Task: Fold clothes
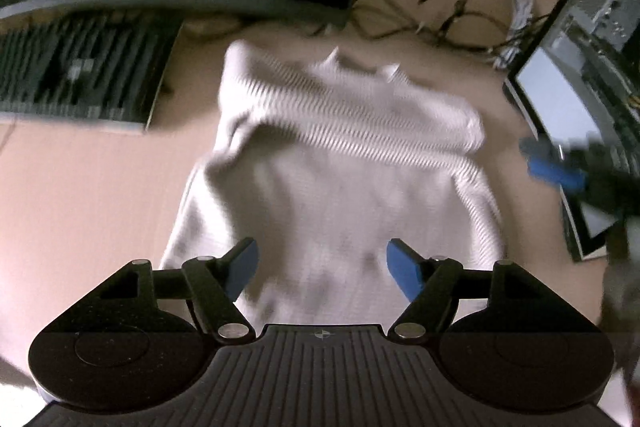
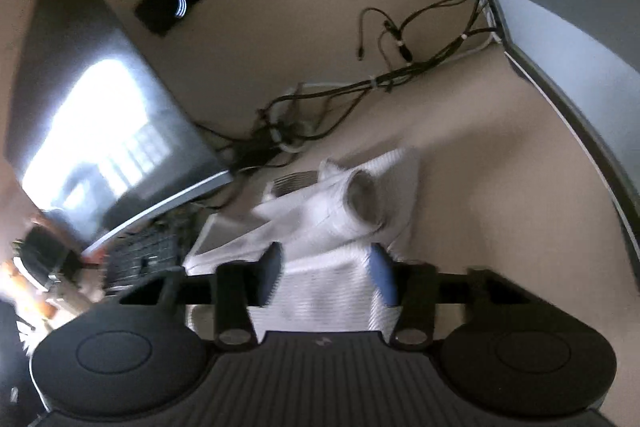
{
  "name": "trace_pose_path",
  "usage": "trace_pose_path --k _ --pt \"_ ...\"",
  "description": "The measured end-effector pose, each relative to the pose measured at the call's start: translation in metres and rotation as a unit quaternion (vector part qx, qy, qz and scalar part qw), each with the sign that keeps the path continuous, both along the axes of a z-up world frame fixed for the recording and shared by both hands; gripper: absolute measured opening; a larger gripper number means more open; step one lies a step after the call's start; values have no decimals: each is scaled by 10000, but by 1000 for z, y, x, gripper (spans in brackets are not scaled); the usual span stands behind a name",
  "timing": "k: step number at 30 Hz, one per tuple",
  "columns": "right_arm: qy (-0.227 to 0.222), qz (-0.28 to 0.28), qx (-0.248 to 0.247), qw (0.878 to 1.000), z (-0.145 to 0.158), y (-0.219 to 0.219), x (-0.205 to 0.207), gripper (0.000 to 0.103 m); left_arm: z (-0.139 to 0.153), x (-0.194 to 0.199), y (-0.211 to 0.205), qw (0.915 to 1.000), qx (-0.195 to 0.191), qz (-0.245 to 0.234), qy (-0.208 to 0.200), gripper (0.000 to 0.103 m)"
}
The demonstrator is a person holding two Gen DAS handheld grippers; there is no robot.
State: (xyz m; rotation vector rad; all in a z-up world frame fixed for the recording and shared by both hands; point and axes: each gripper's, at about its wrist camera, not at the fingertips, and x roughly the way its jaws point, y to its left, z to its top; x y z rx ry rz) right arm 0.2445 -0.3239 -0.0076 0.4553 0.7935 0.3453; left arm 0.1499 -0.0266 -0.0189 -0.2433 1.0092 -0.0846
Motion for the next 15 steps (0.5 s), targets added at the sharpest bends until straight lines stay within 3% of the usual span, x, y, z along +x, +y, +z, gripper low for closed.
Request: trace_pose_path --k 7,11,13,15 --pt "-40 12 -1068 9943 -9 38 64 44 -15 -22 22 9998 -106 126 152 90" --pt "427 134 -1275 9908 -17 74 102 42 -11 -32 38 9997 -170 151 -3 93" --pt "469 139 -1338 9898 -15 86 111 16 -9 -36 46 9998 -172 125 -26 93" --pt "299 43 -1329 9907 -4 93 111 10 -9 -40 52 9999 -142 44 -37 93"
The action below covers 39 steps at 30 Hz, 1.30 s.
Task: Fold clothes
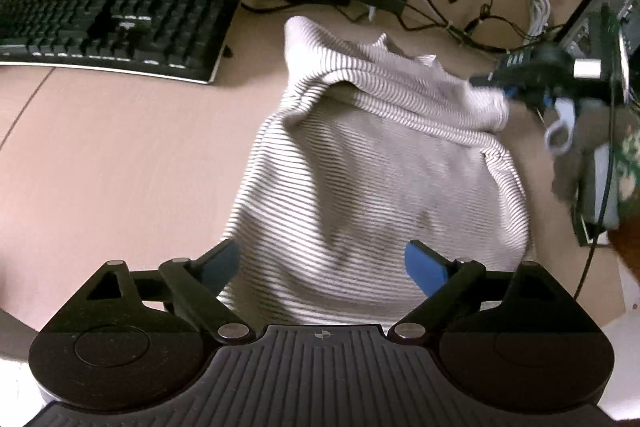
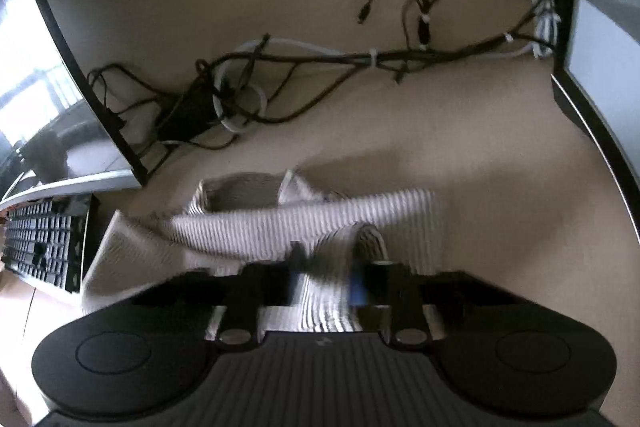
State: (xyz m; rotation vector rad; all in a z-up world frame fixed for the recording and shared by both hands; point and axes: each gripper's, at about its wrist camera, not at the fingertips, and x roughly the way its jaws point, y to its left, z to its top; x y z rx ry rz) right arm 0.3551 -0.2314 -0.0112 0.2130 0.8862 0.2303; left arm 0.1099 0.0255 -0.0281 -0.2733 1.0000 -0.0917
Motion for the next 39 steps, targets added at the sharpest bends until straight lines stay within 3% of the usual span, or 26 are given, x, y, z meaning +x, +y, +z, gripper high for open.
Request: trace_pose_path --k 5,7,10,12,15,18,20,21,22,26,30,31,32,36,39 --pt "-1228 -57 -63 9924 58 11 -34 8 -3 -4 11 9994 -132 -305 11 94" --pt "-1440 -128 -323 9890 67 11 -45 8 -7 -1 10 9987 -226 -466 43 94" --pt "-963 -188 -1066 9894 41 6 -51 10 -5 7 4 9976 -323 -604 15 94" --pt "-583 -340 -1462 9869 18 -4 -55 13 4 10 2 9963 -329 -731 -309 94" --pt "-260 -541 -1411 9882 -10 -29 -61 13 16 28 -9 9943 -237 -751 -713 90" --pt "-152 -639 -921 9936 -14 -45 -62 14 28 55 -27 9928 -251 -774 -882 65" --pt "-190 -512 -561 9969 -12 -49 -56 30 34 74 -42 9898 -137 -952 -1051 64" --pt "-212 -443 -382 9981 -10 -51 -53 46 35 85 -51 9882 30 -1021 -1143 64" --pt "-234 -396 -226 9987 -12 -56 -49 52 36 94 -59 9872 170 -1053 -1184 64" --pt "-126 -264 291 9991 -21 -54 -19 51 33 131 -73 9875 466 -1000 -1129 69" --pt "538 -227 723 9957 -38 -52 -1 29 30 144 -78 9876 628 -985 -1052 82" --pt "549 -206 754 9954 -39 -52 -1 20 29 144 -78 9877 615 -989 -1042 84" --pt "523 -135 800 9953 -38 -51 -1 18 28 144 -79 9878 607 -997 -1035 85" --pt "-197 215 1003 9945 1 -45 -7 11 25 145 -81 9878 591 -1004 -1036 90" --pt "-1052 394 720 9911 38 -42 -14 11 22 148 -77 9886 603 -901 -1048 93"
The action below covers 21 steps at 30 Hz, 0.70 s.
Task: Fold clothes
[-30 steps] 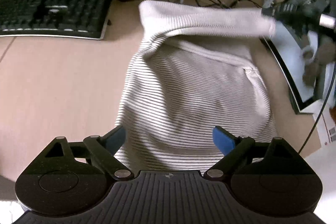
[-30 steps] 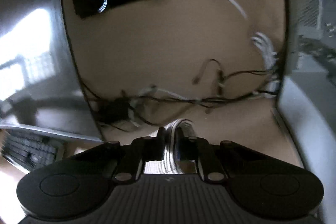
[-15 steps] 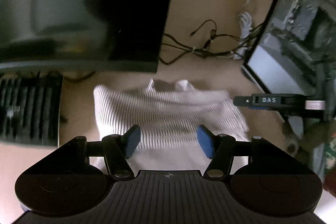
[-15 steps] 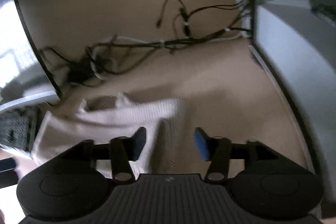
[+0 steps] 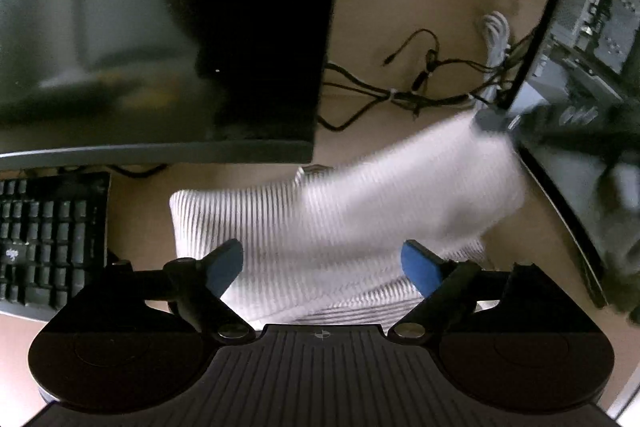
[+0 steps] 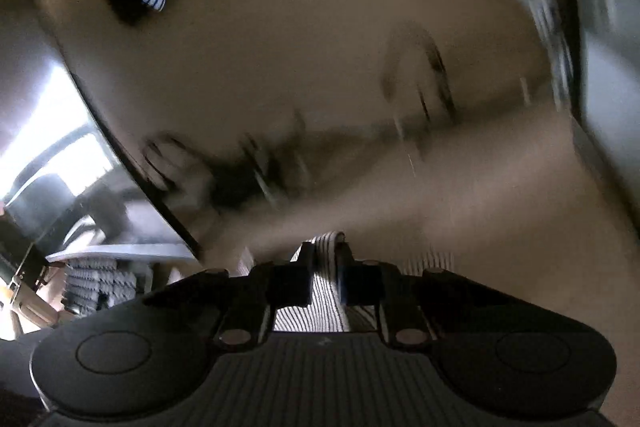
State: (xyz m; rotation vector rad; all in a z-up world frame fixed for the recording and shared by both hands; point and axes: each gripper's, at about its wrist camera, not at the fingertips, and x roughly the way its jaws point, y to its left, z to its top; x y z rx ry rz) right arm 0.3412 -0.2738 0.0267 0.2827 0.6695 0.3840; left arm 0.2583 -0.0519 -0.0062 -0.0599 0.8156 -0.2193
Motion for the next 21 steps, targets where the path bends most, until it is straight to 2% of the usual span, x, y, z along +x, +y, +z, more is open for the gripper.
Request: trace_pose_path --k 2,3,5,8,11,14,16,18,20,21 --pt "-353 -61 -408 9985 6 0 -1 11 -8 5 3 9999 81 73 35 93" --pt "-302 -96 -578 9978 0 -1 2 11 -14 8 3 9997 201 122 95 93" --pt "95 -186 -716 9972 -23 -6 11 11 -28 14 6 9986 370 265 288 93" --pt "670 -428 -1113 9906 -56 -13 9 11 -38 13 17 9970 323 450 540 93" --pt "813 -596 -845 9913 -60 -27 -2 11 -31 6 26 9973 58 510 524 93" --pt "635 -549 -757 9936 -51 -24 -8 17 -22 1 22 9987 -107 357 357 93" --pt "507 -496 -643 9954 -52 -20 -12 17 -20 -2 16 9992 -154 210 304 93" --pt "424 -239 -509 9975 -55 -10 -18 17 -28 -2 9 9993 72 96 365 93" --pt "617 -61 -495 9968 -62 3 -19 17 -43 3 7 9973 429 212 557 93" --pt "890 35 -578 9943 -72 7 -16 17 -52 7 10 9956 521 340 704 93"
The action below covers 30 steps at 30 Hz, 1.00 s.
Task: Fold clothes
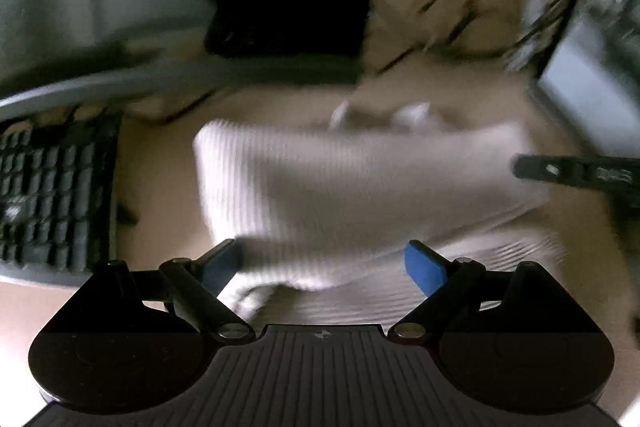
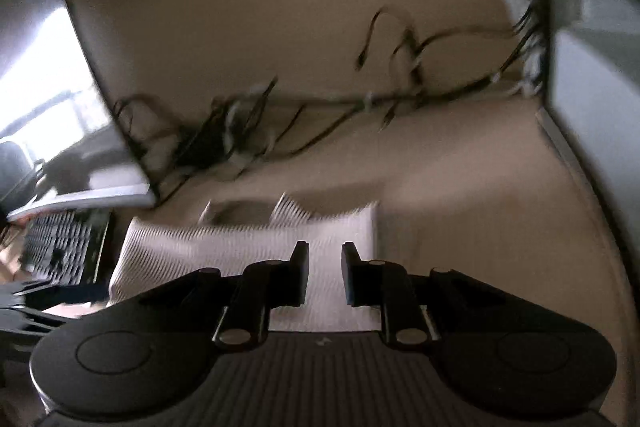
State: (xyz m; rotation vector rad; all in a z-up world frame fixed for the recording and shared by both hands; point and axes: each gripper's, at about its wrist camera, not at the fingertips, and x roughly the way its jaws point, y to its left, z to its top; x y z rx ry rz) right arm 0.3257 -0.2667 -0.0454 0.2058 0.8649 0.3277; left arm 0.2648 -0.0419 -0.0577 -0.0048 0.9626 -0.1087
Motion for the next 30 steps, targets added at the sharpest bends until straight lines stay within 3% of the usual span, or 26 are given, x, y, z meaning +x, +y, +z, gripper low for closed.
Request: trace_pose_path --k 3,6,8,10,14,16,21,27,29,30 --pt "369 51 -126 9992 -19 -3 6 16 -14 7 22 9977 -248 464 431 93" --pt "353 49 -168 9992 2 -5 9 18 -5 3 33 9960 -547 612 359 93" --pt "-19 237 -318 9992 21 -1 10 23 6 -2 35 9952 -743 606 206 93" --pt "-126 323 -343 9988 32 3 20 32 21 -10 29 9950 -888 420 -187 93" --pt "-236 378 -413 9982 33 15 51 33 44 -20 7 9917 -878 -281 -892 93" --pt "-117 380 -325 9987 22 22 69 34 42 -16 -2 9901 -789 -589 -996 94" --pt "186 365 -241 9989 -11 39 100 40 9 2 -6 9968 -641 -415 -247 94" --pt "230 468 -420 9978 -38 54 112 47 7 0 -3 9964 -661 -475 -243 94" --pt "218 497 -471 9974 -39 56 112 41 10 -1 -1 9962 -743 -409 -218 94" --pt "212 510 -497 9972 -39 57 112 30 11 -2 0 9962 -772 -362 -190 94"
